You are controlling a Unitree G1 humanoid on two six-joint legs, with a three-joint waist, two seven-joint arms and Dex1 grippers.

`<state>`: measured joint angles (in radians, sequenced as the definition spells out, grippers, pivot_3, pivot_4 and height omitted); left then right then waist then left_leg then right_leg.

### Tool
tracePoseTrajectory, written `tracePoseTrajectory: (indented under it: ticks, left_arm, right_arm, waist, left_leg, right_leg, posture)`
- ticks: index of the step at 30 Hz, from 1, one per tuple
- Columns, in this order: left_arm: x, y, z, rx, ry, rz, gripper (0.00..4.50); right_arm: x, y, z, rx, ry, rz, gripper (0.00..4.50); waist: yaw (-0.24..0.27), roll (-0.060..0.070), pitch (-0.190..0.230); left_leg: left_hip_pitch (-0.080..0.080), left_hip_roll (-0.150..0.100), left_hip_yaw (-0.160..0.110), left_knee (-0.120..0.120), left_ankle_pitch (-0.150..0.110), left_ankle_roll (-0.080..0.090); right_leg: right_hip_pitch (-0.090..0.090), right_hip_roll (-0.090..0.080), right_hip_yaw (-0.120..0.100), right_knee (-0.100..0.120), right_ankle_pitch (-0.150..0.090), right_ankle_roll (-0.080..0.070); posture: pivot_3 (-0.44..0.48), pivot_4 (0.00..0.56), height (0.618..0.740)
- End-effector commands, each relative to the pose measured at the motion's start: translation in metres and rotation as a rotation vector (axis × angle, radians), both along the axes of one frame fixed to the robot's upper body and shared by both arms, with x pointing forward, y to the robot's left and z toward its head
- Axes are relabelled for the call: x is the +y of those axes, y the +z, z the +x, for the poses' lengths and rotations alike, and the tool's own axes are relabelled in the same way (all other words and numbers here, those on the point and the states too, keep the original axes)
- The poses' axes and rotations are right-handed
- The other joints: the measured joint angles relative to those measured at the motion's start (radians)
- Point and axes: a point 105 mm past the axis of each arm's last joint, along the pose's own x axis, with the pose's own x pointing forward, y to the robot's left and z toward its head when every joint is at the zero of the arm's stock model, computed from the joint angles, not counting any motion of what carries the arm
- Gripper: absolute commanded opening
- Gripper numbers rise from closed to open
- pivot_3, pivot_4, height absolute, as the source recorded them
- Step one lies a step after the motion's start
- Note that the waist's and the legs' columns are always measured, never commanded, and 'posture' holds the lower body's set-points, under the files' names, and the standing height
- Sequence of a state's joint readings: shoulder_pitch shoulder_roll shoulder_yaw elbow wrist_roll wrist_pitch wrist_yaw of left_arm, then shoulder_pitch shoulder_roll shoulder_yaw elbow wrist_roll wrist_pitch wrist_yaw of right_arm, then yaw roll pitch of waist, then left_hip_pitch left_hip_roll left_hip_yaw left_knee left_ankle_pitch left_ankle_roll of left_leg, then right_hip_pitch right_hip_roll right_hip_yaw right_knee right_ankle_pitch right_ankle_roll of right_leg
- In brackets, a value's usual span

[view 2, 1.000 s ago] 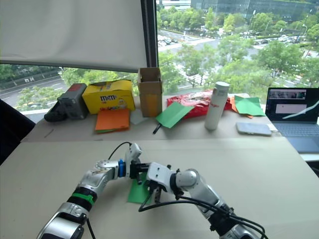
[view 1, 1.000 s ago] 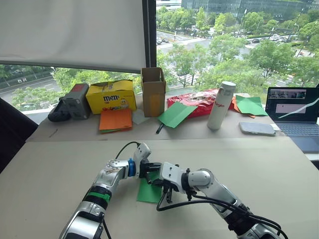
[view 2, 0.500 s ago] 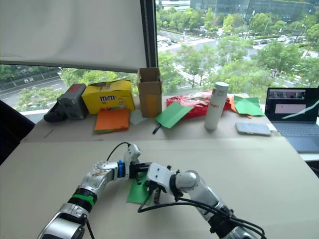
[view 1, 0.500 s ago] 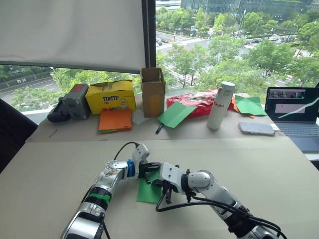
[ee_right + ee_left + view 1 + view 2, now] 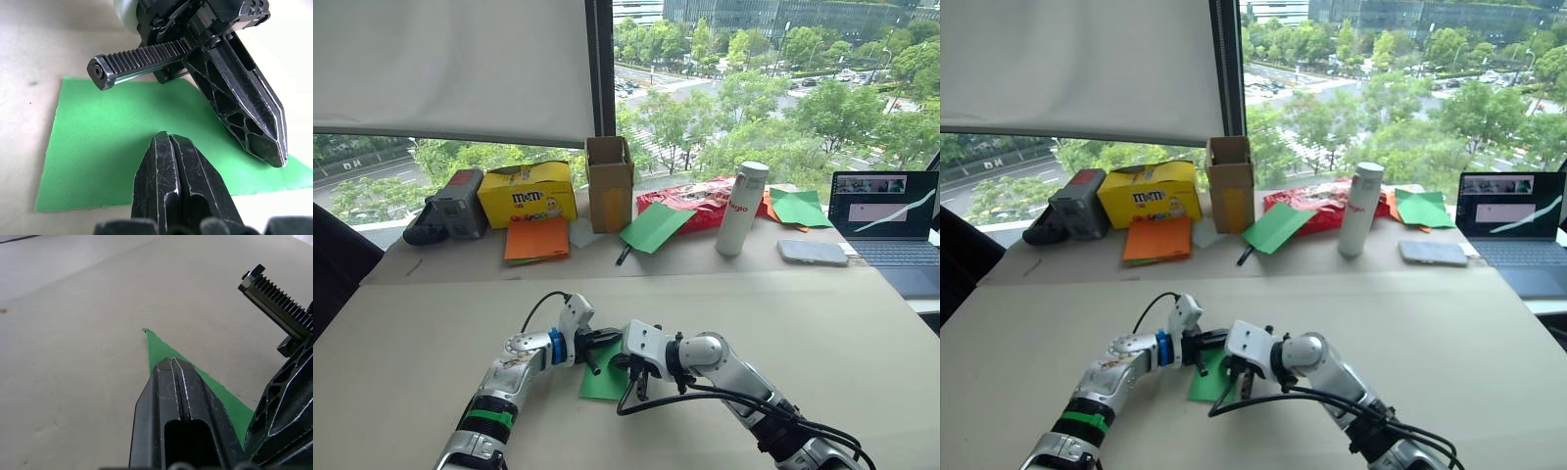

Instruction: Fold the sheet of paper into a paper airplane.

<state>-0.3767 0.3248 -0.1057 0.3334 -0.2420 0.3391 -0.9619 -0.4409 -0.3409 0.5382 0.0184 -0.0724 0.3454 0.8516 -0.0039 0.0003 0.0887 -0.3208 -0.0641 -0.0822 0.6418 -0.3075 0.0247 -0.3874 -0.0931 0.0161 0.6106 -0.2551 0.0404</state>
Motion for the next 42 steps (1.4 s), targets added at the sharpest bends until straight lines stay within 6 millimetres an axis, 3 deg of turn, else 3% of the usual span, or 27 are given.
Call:
tracePoseTrajectory:
  ticks: [1, 13, 23, 29, 42]
  left_arm:
    - [0.025, -0.032, -0.012, 0.148, 0.096, 0.044, 0.04]
    - [0.043, -0.027, -0.028, 0.149, 0.123, 0.037, 0.04]
    - [0.057, -0.034, -0.041, 0.041, 0.062, 0.226, 0.04]
    - [0.063, -0.027, -0.044, 0.014, 0.059, 0.224, 0.04]
    - [0.075, 0.009, -0.039, -0.068, 0.082, 0.082, 0.04]
  right_arm:
    - [-0.021, -0.036, -0.001, 0.102, -0.064, -0.117, 0.00]
    - [-0.018, -0.036, 0.001, 0.102, -0.043, -0.121, 0.00]
    - [-0.019, -0.037, 0.002, 0.102, -0.040, -0.125, 0.00]
    - [-0.019, -0.038, 0.002, 0.106, -0.042, -0.125, 0.00]
    - [-0.019, -0.036, 0.004, 0.099, -0.037, -0.121, 0.00]
  waist:
    - [-0.003, 0.000, 0.000]
    - [-0.010, 0.002, -0.001]
    - [-0.009, 0.002, -0.001]
    - [-0.010, 0.003, -0.001]
    - [-0.009, 0.001, 0.003]
  left_leg:
    - [0.000, 0.000, 0.000, 0.000, 0.000, 0.000]
    - [0.002, 0.000, 0.000, -0.001, -0.001, 0.000]
    - [0.002, 0.001, 0.000, -0.002, -0.001, 0.000]
    - [0.002, 0.001, 0.000, -0.003, -0.002, 0.000]
    - [0.002, 0.002, 0.000, -0.003, -0.002, 0.000]
  right_leg:
    - [0.000, 0.000, 0.000, 0.000, 0.000, 0.000]
    - [0.000, 0.000, 0.001, 0.000, 0.000, 0.000]
    - [0.000, -0.003, 0.002, -0.001, 0.000, 0.000]
    - [-0.001, -0.003, 0.002, -0.001, 0.000, -0.001]
    - [-0.001, -0.003, 0.002, -0.001, 0.000, -0.001]
  posture:
    - [0.000, 0.150, 0.740]
    - [0.000, 0.150, 0.740]
    - [0.000, 0.150, 0.740]
    - [0.000, 0.150, 0.740]
    - [0.000, 0.150, 0.740]
